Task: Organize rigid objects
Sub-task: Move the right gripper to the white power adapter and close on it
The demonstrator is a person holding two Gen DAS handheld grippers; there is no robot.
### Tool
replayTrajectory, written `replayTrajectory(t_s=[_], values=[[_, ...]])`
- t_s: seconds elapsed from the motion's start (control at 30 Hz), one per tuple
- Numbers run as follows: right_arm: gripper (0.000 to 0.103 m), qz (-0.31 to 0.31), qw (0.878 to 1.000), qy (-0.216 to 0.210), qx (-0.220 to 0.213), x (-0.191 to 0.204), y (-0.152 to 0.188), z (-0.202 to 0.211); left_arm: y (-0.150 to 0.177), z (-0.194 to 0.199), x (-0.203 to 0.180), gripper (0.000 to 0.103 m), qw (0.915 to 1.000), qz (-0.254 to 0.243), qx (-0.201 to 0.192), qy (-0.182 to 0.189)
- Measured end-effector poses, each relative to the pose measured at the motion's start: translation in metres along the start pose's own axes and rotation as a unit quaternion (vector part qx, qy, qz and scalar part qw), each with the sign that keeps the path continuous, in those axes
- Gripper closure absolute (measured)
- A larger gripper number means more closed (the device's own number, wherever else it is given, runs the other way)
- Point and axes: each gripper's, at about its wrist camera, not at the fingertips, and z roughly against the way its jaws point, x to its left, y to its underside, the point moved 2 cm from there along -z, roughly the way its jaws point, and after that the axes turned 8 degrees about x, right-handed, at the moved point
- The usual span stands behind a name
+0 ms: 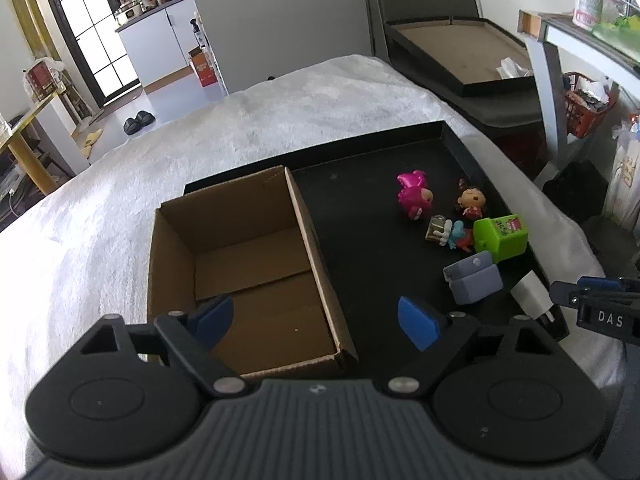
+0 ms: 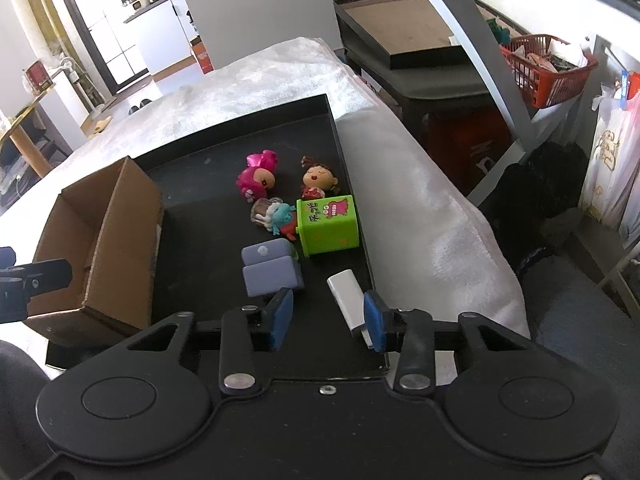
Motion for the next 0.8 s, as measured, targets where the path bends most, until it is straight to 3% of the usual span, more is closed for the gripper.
replayTrajectory(t_s=[0.3,0.8], values=[[0.073,-0.002,1.0,-0.004,0.001,-0.004,-0.002,-0.023,-0.003,-0.022,-0.006,0.028,0.9998,-0.013,0.016,-0.004],[0.076,0.011,0.999,0.019,0.025,-0.008,-0.002,-0.054,-0.007,-0.053,-0.017,0.034,0.999,-0.019,0.04,0.002]])
